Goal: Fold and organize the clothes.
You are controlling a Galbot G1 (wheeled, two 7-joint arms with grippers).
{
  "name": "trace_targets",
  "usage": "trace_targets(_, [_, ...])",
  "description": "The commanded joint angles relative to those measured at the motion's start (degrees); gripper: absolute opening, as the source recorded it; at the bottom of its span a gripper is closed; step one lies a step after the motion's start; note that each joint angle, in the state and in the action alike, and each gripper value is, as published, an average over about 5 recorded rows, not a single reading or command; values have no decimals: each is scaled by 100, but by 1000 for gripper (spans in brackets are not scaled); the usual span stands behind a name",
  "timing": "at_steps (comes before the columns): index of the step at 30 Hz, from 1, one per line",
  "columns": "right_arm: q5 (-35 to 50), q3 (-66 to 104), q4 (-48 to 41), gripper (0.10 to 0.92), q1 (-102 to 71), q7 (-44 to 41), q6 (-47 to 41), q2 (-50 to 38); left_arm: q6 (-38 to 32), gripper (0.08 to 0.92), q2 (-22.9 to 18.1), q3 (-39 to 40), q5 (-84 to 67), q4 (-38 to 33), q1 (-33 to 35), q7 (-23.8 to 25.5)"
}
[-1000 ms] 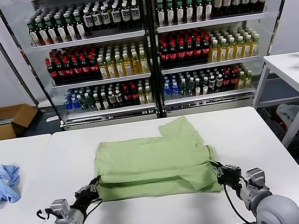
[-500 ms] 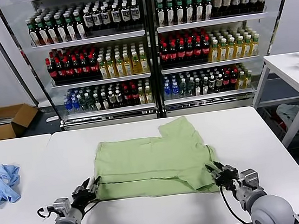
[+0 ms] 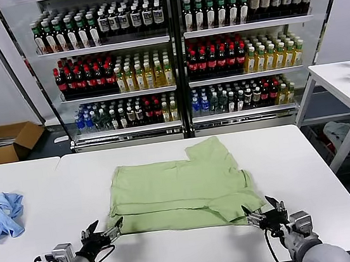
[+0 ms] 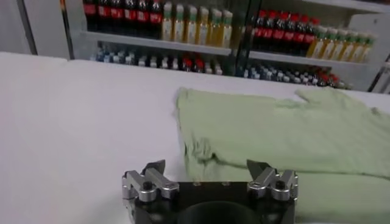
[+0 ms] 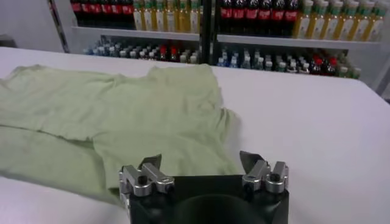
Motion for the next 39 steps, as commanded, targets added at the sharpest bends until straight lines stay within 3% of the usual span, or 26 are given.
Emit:
trace_targets(1, [-81,8,-188,773,-107,48,40,95,347,775,-11,-18,84,-63,213,-122])
trace_targets(5, [-25,-40,-244,663,-108,4,165,124,526,663,31,-53,39,-15,166,-347])
trace_targets(23, [117,-67,-136,161,-138,34,113,158,451,145,-50,32,78,-11,161,-126])
trace_targets(27, [126,218,355,142,-530,28,83,1,413,85,110,-314,67,-602,739,-32])
trace_targets(32, [-14,601,1086,142,-1367,31,72,-59,329,81,255,-776,41,-1377,1845,-23])
trace_targets(39, [-434,973,1492,142,-2370,-9,199,51,196,81,312,-1102,224,-1556,2690,-18])
